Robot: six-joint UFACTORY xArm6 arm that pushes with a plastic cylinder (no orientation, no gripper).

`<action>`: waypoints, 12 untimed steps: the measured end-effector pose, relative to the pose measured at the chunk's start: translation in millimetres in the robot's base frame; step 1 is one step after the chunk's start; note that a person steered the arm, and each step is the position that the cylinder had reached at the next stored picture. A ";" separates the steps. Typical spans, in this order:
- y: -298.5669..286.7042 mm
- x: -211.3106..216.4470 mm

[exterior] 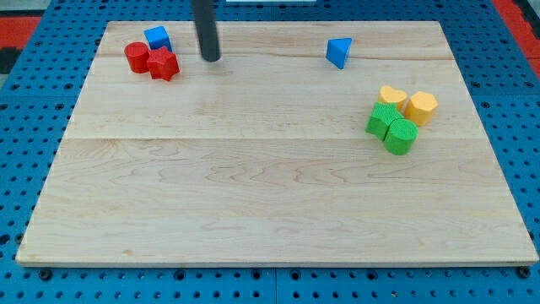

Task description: Push the blue triangle into the red star

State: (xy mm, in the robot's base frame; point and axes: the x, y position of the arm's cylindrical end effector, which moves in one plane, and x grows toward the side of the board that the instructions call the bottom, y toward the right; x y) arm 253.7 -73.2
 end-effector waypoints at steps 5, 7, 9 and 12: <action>183.7 -61.0; 227.9 -4.5; 250.1 2.5; 249.0 16.8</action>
State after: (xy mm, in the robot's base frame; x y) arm 270.5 175.9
